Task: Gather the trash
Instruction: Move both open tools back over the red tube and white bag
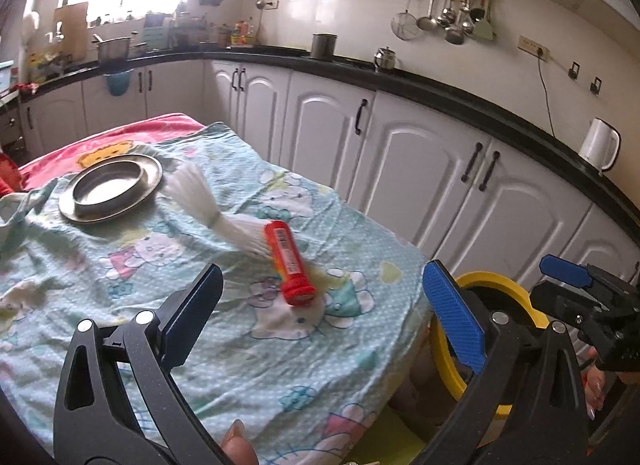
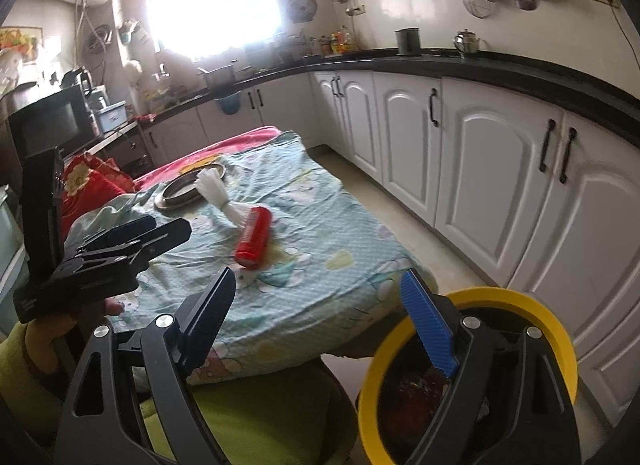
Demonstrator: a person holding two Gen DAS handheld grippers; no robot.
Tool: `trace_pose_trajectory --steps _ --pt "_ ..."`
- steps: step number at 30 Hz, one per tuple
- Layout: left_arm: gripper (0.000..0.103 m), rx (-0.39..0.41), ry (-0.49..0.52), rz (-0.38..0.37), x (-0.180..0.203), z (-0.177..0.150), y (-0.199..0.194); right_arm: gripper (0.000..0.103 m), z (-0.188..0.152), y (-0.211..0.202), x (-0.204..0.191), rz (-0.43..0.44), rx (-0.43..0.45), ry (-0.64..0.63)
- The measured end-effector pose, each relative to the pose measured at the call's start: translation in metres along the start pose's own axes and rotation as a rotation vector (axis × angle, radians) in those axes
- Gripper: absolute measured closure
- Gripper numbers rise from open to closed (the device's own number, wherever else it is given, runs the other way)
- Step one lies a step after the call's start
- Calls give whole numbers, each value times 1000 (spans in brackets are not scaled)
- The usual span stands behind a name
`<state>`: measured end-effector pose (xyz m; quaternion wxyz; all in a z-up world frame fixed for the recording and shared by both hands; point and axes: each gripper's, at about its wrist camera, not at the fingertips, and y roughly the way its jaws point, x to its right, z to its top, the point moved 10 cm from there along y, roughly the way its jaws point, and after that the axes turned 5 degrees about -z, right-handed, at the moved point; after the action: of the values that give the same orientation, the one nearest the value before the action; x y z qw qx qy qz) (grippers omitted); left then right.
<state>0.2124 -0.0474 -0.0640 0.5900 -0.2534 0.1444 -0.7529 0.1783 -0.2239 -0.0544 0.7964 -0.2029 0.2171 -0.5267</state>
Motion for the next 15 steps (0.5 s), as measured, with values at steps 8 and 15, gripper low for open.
trace_pose_trajectory --steps 8,15 --pt "11 29 -63 48 -38 5 -7 21 9 18 -32 36 -13 -50" --pt "11 47 -124 88 -74 10 -10 21 13 43 -58 63 -37 -95"
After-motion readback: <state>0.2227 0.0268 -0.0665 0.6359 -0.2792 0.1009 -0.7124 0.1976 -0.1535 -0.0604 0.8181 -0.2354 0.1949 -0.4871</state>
